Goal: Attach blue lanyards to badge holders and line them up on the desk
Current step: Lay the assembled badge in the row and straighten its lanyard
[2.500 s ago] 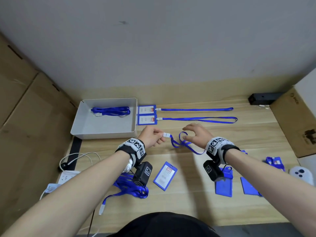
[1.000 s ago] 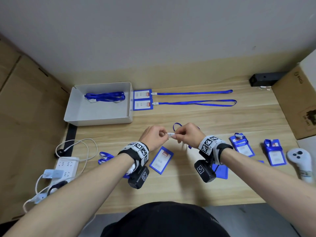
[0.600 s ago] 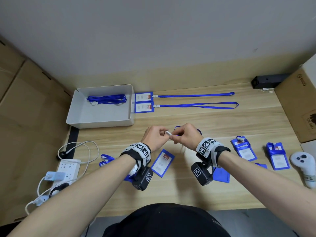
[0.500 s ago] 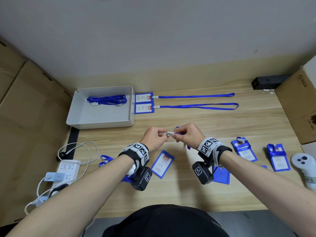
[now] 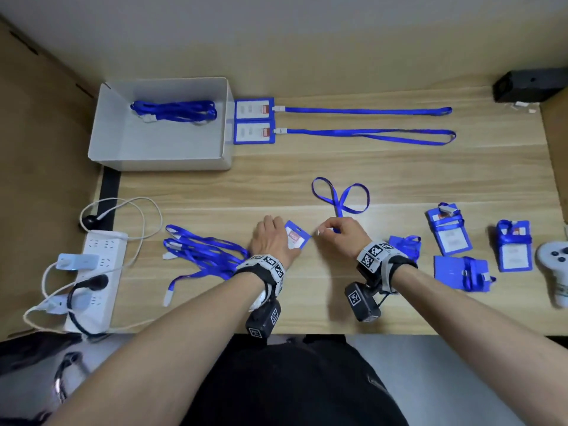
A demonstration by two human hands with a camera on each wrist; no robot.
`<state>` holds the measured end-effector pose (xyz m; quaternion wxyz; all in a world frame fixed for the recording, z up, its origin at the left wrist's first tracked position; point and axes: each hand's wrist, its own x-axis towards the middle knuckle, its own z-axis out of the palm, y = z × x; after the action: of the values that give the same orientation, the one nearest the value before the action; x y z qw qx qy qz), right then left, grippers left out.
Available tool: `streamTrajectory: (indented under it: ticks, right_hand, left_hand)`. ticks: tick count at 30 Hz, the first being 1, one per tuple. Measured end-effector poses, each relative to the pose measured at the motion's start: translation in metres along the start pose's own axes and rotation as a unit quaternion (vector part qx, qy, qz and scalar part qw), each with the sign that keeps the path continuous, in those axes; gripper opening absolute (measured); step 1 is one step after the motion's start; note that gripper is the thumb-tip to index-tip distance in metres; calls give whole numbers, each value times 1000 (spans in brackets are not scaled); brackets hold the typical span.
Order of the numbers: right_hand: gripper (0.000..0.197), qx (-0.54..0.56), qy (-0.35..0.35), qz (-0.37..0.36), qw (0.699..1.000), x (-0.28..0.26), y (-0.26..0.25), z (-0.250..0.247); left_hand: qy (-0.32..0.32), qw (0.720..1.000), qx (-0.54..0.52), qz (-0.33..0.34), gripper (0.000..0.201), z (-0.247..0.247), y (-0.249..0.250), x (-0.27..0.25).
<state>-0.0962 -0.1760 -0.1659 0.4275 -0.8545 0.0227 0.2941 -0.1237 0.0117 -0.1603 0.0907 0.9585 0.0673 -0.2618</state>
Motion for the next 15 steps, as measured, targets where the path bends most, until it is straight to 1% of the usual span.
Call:
streamTrajectory:
  ticks: [2, 3, 4, 5, 7, 8, 12, 15]
  right_hand:
    - [11, 2, 7, 5, 1000, 1, 2, 2]
    - [11, 5, 9, 7, 1000, 1, 4, 3]
    - [11, 8, 9, 9, 1000, 2, 4, 3]
    - [13, 10, 7, 13, 1000, 2, 5, 4]
    - [15, 5, 5, 12, 1000, 1, 2, 2]
    - [15, 5, 4, 11, 1000, 2, 1, 1]
    - [15, 17, -9, -2, 1000, 3, -14, -6]
    - [13, 14, -29, -23, 999, 2, -34, -7]
  left_hand:
    - [12, 1000, 13, -21, 68, 8, 6, 2]
    - [3, 1000, 0, -31, 66, 8, 10, 2]
    - [-12, 999, -20, -37, 60, 4, 12, 4]
    - [-27, 998, -42, -35, 51, 1, 13, 6]
    - [-63, 994, -90, -10, 29, -7, 12, 8]
    - [-79, 991, -109, 7, 24, -8, 9, 8]
    - [-99, 978, -175, 56, 19, -21, -2, 6]
    - [-90, 969, -215, 80, 14, -40, -8, 9]
